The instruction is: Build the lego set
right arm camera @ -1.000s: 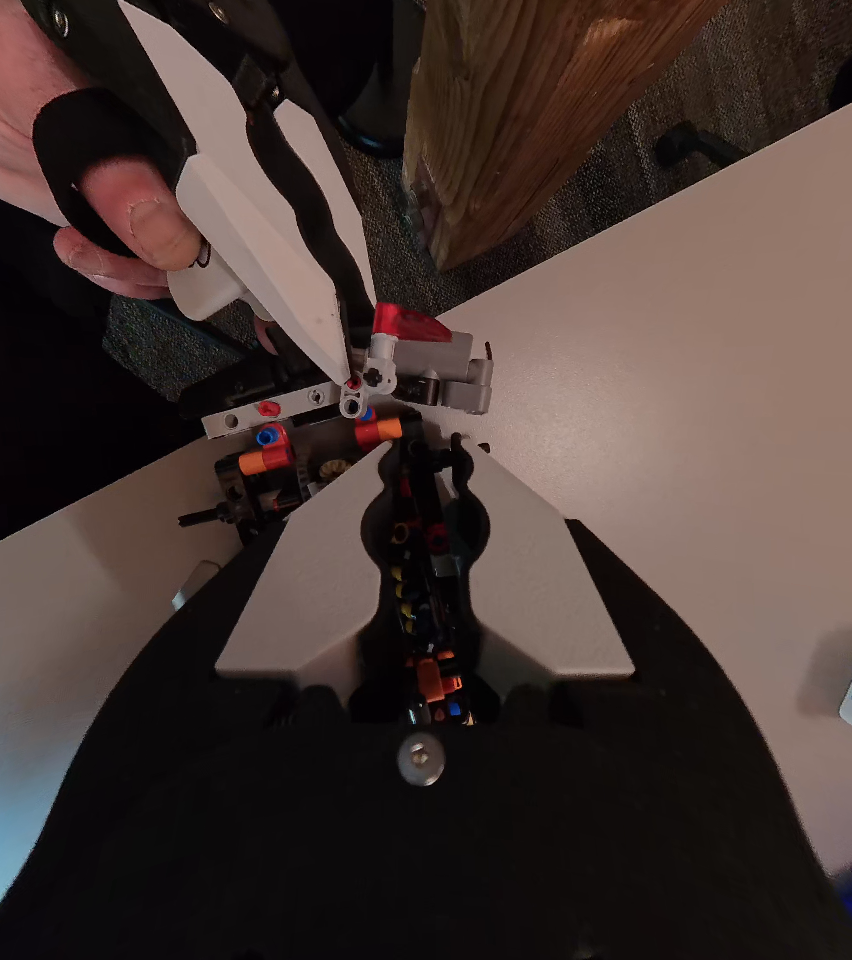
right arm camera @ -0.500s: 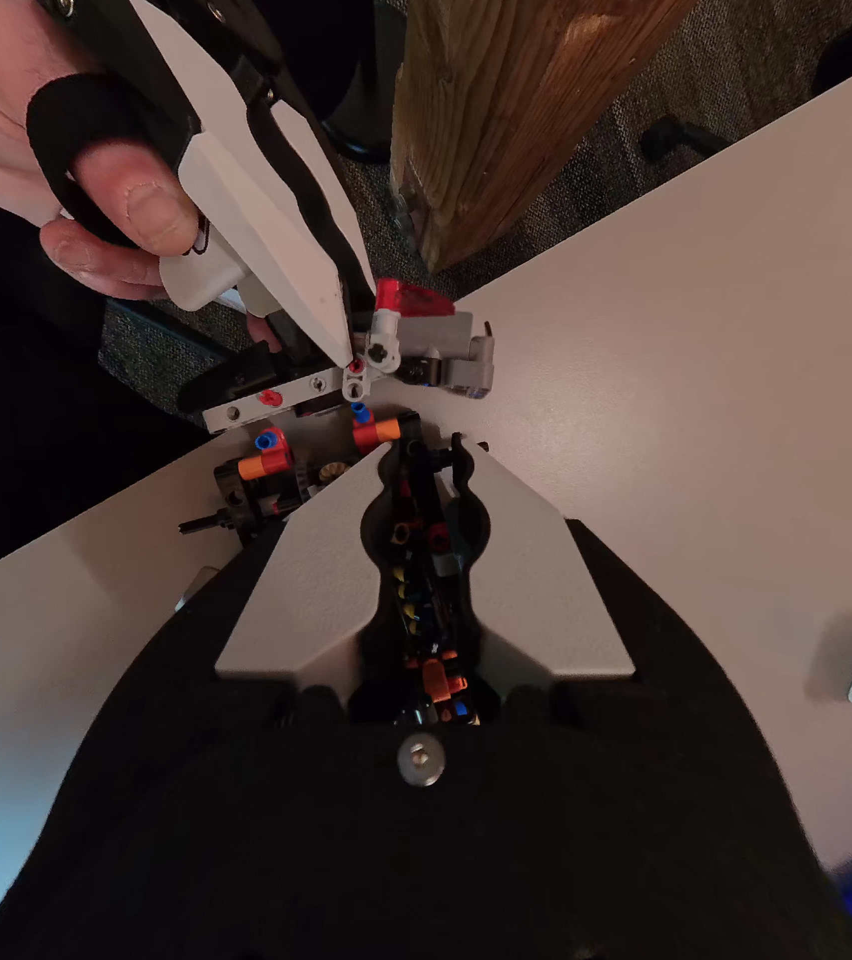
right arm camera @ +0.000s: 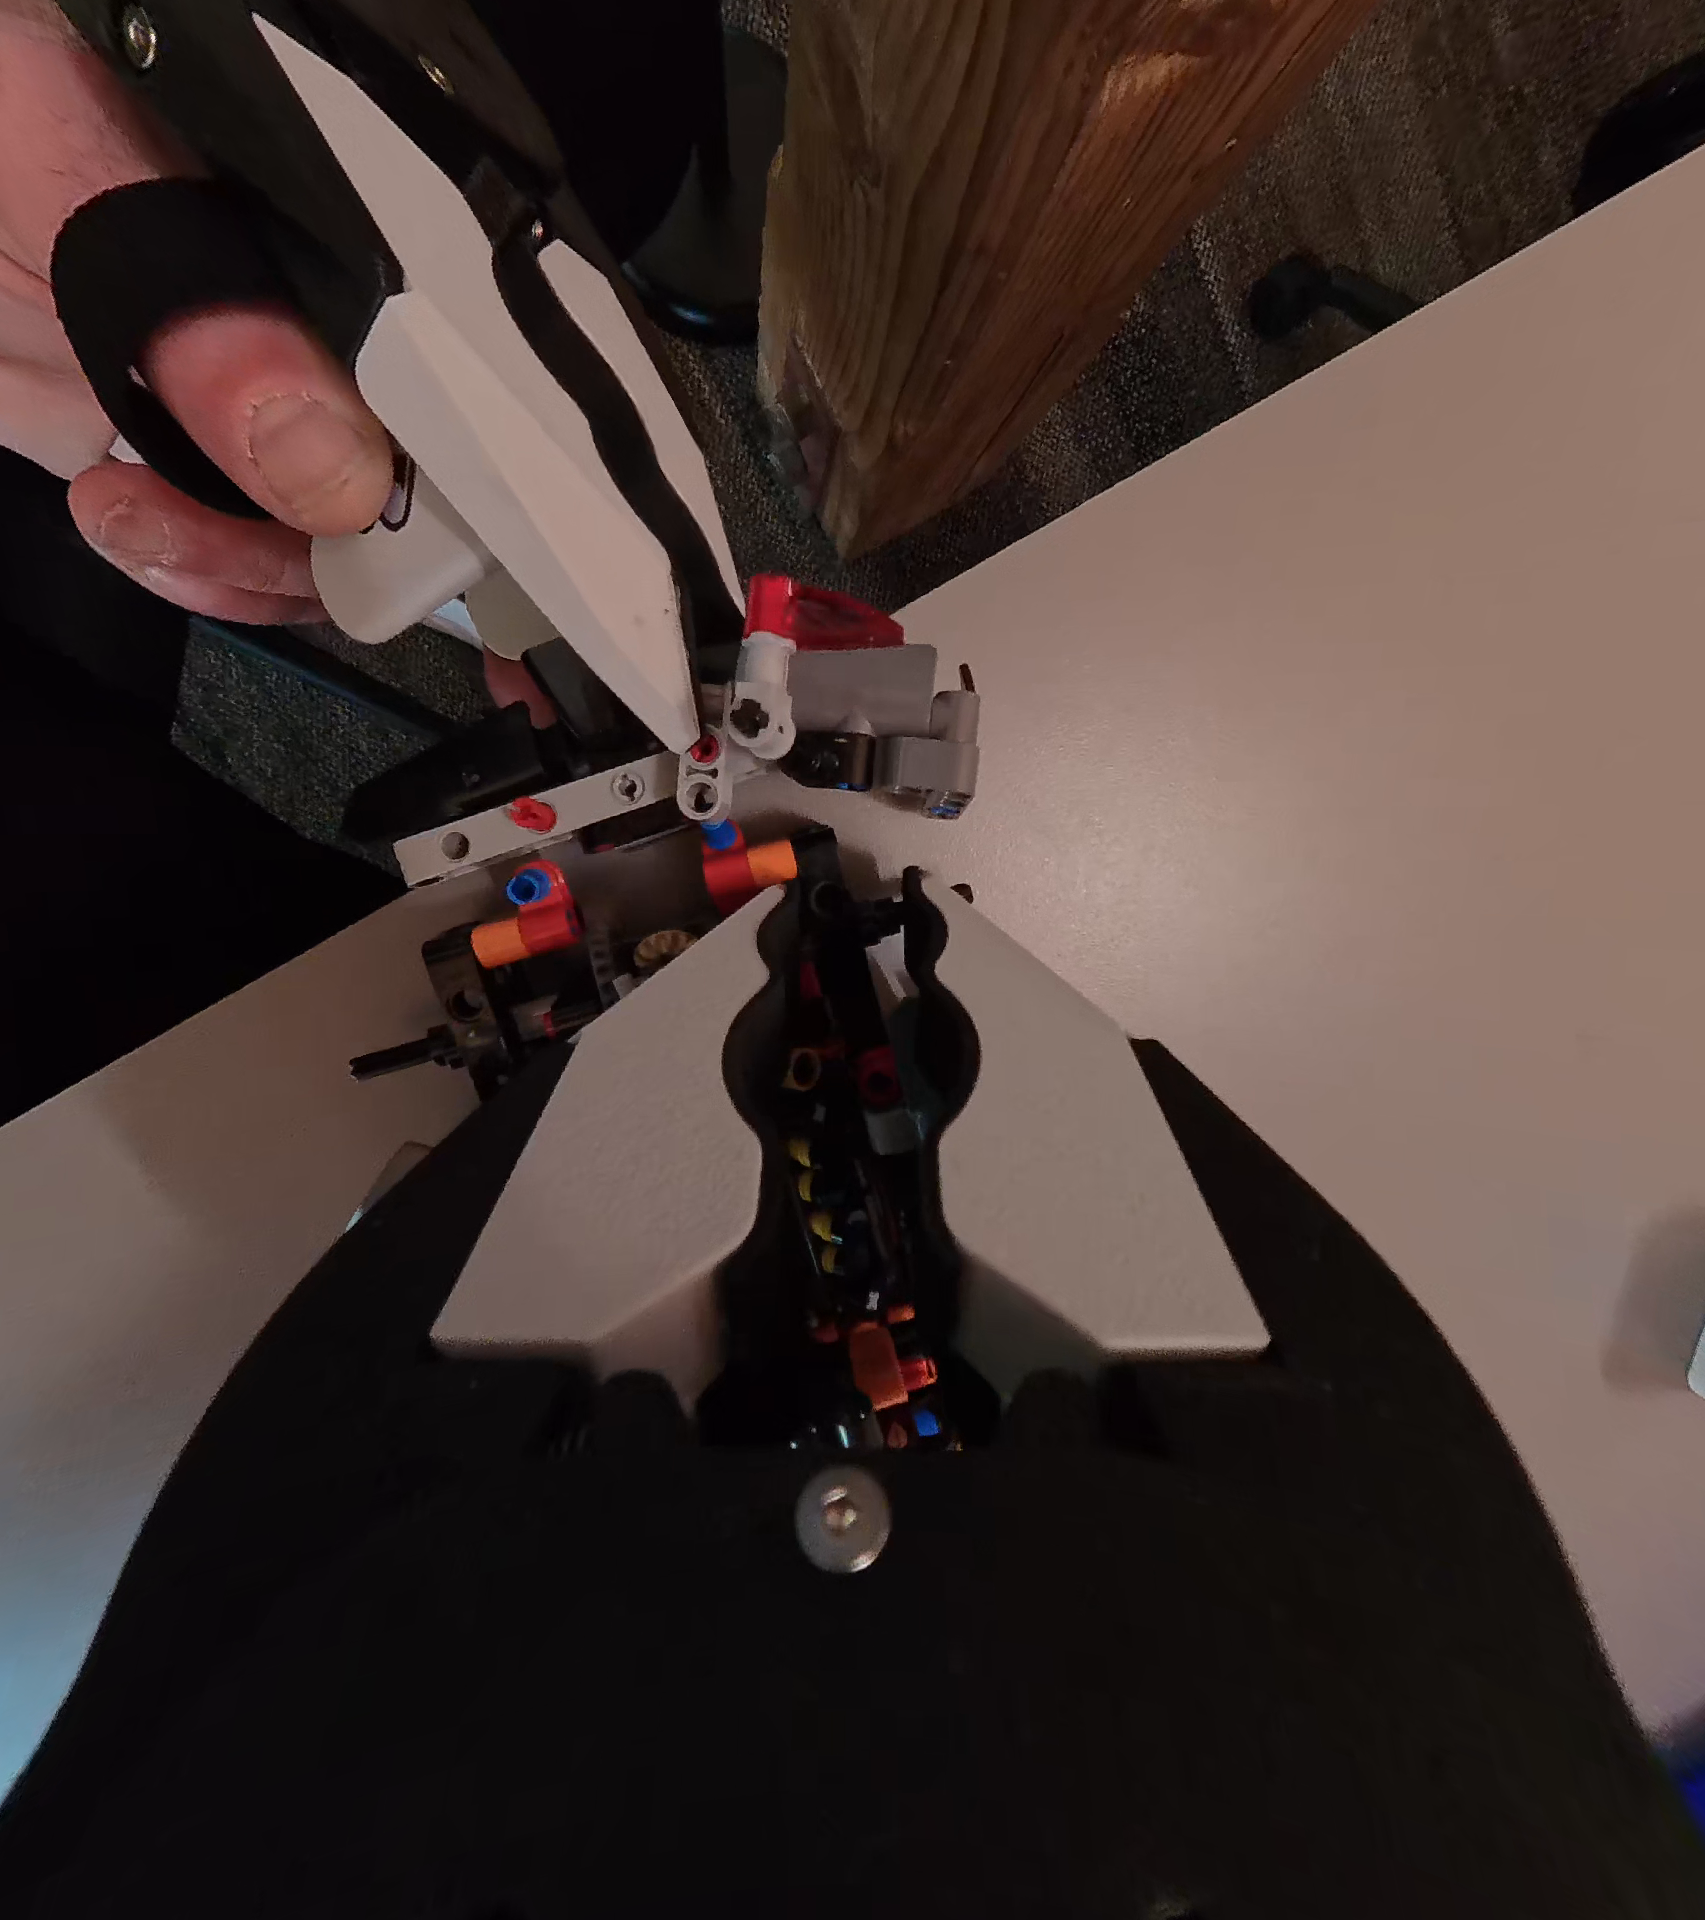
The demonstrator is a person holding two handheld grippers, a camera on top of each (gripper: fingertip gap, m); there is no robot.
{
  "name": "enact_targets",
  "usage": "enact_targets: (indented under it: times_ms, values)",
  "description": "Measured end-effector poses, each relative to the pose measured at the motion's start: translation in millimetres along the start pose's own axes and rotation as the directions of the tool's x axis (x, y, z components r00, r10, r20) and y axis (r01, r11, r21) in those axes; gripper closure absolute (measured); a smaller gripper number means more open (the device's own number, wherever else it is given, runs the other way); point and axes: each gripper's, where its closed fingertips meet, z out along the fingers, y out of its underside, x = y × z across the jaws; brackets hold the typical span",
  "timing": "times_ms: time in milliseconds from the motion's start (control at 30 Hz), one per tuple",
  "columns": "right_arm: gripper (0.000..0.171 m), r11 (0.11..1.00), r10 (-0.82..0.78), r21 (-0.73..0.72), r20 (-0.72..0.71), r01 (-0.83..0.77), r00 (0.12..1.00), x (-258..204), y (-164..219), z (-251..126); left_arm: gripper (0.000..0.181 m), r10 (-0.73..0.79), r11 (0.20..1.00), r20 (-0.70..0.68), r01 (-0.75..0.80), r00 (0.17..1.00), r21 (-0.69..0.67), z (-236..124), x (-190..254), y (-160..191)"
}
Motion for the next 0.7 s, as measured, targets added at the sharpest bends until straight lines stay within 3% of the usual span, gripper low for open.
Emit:
enact_targets:
  times_ms: [300,700]
  values:
    - [0.154,1.000,0.015,0.015,-0.014,-0.015,1.000,1.9,-1.1,-0.1,0.165,-0.026,1.000,-0.004,0.026,1.000,-0.006,-1.9,0.4,0.0]
    - [0.154,0.998,0.054,-0.050,0.187,-0.045,0.981,-10.4,3.4,-5.2,0.166,-0.038,0.999,-0.016,0.038,0.999,-0.013,-0.1,0.2,0.0]
